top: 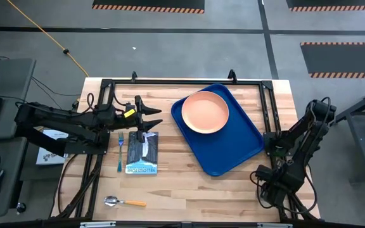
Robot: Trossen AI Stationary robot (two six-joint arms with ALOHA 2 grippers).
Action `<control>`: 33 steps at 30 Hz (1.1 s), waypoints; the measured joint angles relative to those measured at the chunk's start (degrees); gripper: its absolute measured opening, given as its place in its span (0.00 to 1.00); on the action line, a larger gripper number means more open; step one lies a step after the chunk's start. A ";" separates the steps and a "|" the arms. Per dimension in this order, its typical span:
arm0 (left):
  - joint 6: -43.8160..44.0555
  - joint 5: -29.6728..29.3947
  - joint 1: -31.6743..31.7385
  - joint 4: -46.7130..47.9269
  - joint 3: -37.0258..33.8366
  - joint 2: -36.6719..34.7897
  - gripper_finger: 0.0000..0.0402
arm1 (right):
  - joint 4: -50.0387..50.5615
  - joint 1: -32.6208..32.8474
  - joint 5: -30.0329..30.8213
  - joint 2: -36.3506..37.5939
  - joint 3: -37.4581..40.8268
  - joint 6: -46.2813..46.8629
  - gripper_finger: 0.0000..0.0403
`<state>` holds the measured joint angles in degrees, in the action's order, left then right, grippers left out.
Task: Pick and place plate/cup/fork/spoon on tray
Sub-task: Put the black cup on the blue tray
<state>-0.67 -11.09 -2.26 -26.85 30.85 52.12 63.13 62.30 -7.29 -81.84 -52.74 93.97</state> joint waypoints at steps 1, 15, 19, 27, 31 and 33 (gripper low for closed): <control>0.00 0.00 0.00 -0.01 0.00 0.00 0.43 | 0.01 0.00 0.01 0.00 0.00 0.00 0.38; 0.00 0.00 0.00 0.00 0.00 0.00 0.43 | 0.10 -0.06 -0.25 0.28 -0.18 -4.45 0.03; 0.00 0.00 0.00 -0.02 0.00 0.00 0.43 | 0.11 -0.38 -0.38 1.54 0.03 -5.11 0.03; 0.00 -0.07 0.00 -0.02 -0.02 0.00 0.43 | 0.15 -6.18 11.54 8.33 -5.82 -9.79 0.01; -0.01 -0.20 0.00 -0.04 -0.02 0.00 0.43 | 0.06 -11.83 21.54 9.53 -11.94 -24.49 0.01; 0.00 -0.20 0.00 -0.02 -0.02 0.00 0.43 | 0.61 -15.79 24.38 9.51 -15.00 -32.11 0.00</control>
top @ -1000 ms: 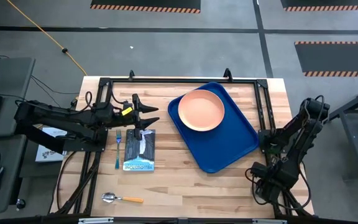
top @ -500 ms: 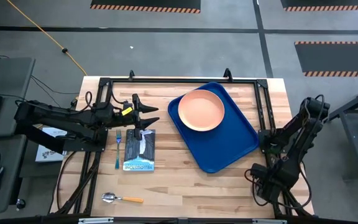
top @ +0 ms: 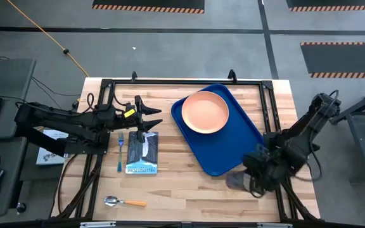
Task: Pick and place plate/cup/fork/spoon on tray
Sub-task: Put the black cup on the blue tray
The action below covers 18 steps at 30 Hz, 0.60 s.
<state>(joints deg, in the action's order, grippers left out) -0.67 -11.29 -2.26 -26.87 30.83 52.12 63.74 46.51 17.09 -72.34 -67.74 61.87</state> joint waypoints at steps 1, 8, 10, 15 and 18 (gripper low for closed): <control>0.00 0.00 0.00 -0.01 0.00 0.00 0.43 | 0.92 -2.23 0.74 0.02 -1.31 -2.89 0.00; 0.00 0.00 -0.02 0.04 -0.01 0.00 0.43 | 19.38 -19.16 3.38 0.00 -2.72 -7.91 0.00; 0.00 0.00 0.00 0.07 -0.02 0.00 0.43 | 25.45 -23.33 0.72 0.00 -0.66 -6.93 0.00; 0.00 0.00 0.00 0.07 -0.02 0.00 0.43 | 22.32 -30.00 -3.84 2.75 6.36 -9.03 0.00; 0.10 0.00 -0.02 0.04 -0.02 0.00 0.43 | 19.90 -32.66 -8.36 4.63 11.41 -9.76 0.00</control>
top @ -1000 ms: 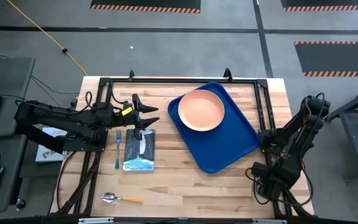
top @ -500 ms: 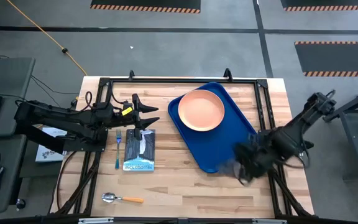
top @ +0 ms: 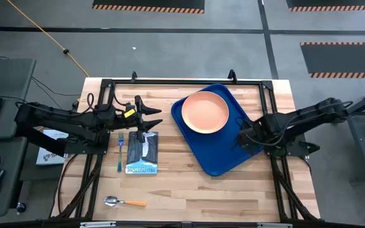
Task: Pick and place plate/cup/fork/spoon on tray
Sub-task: Put the black cup on the blue tray
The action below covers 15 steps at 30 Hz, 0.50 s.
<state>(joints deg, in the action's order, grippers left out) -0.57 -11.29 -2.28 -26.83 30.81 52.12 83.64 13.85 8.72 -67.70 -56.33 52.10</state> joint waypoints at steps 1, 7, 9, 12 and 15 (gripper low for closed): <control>0.09 0.00 0.00 0.00 0.00 0.00 0.43 | 0.13 -0.68 -0.77 0.67 1.53 -0.10 0.00; 0.32 0.00 0.00 0.00 0.00 0.00 0.43 | -4.54 -4.07 -0.17 6.56 6.79 0.27 0.00; 0.32 0.00 0.01 0.00 0.00 0.00 0.43 | -4.69 -5.58 -0.72 8.43 8.03 1.20 0.00; 0.32 0.00 0.00 -0.01 0.00 0.00 0.43 | -5.34 -7.78 -2.98 10.49 10.38 1.84 0.00; 0.34 0.00 0.00 0.00 0.00 0.00 0.43 | -7.96 -9.74 -3.26 11.80 13.03 1.82 0.00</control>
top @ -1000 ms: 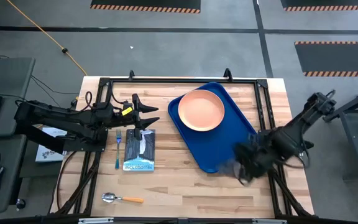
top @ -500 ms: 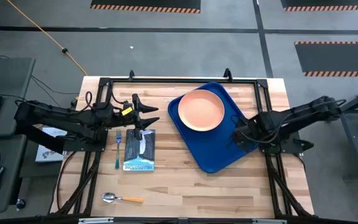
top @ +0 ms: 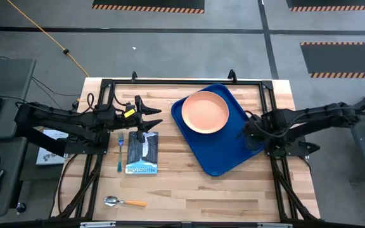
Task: Pick and place plate/cup/fork/spoon on tray
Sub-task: Put the black cup on the blue tray, then put the iridescent fork on the right side of the brown plate on the blue tray
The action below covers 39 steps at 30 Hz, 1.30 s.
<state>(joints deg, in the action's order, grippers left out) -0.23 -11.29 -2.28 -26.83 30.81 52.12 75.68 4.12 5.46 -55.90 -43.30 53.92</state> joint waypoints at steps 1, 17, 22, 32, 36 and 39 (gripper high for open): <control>0.00 0.00 0.01 0.00 0.00 0.00 0.43 | -1.19 -0.76 -0.10 0.26 0.96 -0.06 0.00; 0.00 0.00 0.00 0.00 0.00 0.00 0.43 | -4.62 -5.77 -2.49 0.40 4.75 -3.69 0.05; 0.02 0.00 0.00 0.00 0.00 0.00 0.43 | -4.79 -5.77 -2.11 0.40 4.75 -3.47 0.13; 0.02 0.00 0.00 0.01 0.00 0.00 0.43 | -4.96 -5.77 2.60 0.38 2.43 -5.11 0.39; 0.02 0.00 0.02 0.02 0.00 0.00 0.43 | -1.85 -5.77 3.38 0.38 -1.33 -6.37 0.49; 0.02 0.00 0.02 0.02 0.00 0.00 0.43 | 1.57 -5.77 3.47 0.40 -4.31 -6.32 0.54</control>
<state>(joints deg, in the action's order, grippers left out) -0.21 -11.29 -2.26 -26.81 30.81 52.12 77.24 -1.65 8.93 -55.51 -47.61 47.60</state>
